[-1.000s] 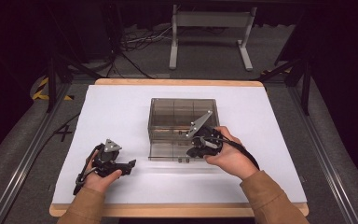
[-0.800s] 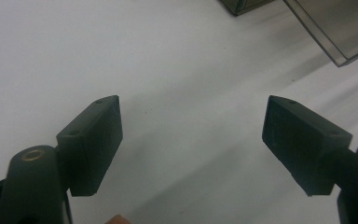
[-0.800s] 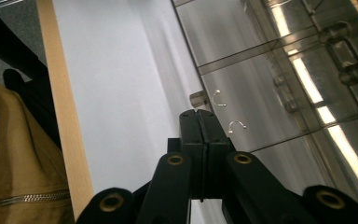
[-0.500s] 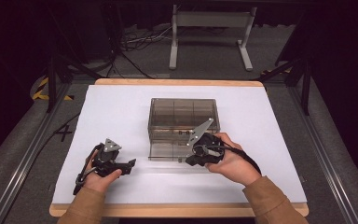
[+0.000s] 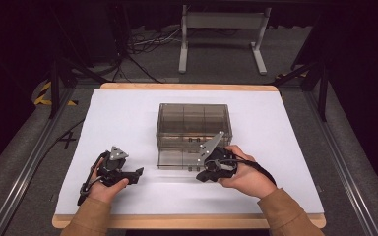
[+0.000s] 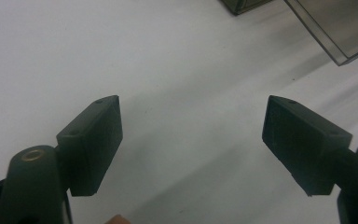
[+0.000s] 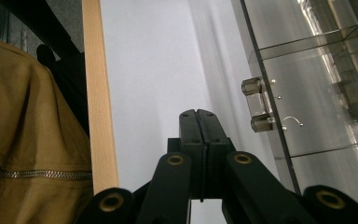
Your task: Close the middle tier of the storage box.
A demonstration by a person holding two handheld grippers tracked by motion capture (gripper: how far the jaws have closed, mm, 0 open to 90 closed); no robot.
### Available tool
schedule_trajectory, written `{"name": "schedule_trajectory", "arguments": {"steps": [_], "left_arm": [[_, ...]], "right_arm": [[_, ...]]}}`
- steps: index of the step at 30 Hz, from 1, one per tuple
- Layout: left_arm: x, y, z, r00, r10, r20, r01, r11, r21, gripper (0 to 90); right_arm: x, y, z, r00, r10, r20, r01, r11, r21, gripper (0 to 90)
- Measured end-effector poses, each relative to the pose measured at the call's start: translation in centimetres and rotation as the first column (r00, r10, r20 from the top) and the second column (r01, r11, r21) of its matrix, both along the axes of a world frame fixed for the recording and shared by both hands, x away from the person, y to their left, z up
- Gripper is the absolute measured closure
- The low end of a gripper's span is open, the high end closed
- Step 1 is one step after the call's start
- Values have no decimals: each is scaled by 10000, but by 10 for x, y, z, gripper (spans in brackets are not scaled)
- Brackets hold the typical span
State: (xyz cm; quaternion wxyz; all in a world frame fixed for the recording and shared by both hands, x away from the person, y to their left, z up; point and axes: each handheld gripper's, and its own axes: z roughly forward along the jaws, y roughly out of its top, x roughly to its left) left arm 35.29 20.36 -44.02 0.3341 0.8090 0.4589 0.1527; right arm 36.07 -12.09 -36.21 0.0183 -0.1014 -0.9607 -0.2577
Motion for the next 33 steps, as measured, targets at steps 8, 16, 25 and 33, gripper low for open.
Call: {"name": "schedule_trajectory", "arguments": {"steps": [8, 16, 25, 33], "left_arm": [[0, 0, 0, 10000, 0, -23, 0, 10000, -9, 208], [0, 0, -1, 10000, -14, -12, 14, 10000, 34, 208], [0, 0, 0, 10000, -15, -17, 15, 10000, 33, 207], [0, 0, 0, 10000, -16, -17, 16, 10000, 33, 207]], "right_arm": [[0, 2, -7, 9999, -12, -157, 8, 9997, -248, 900], [6, 2, -16, 9997, -108, -203, 95, 9981, -615, 900], [11, 5, -25, 9992, -291, -256, 262, 9938, -1084, 900], [15, 7, -29, 9988, -464, -172, 437, 9897, -1362, 900]]}}
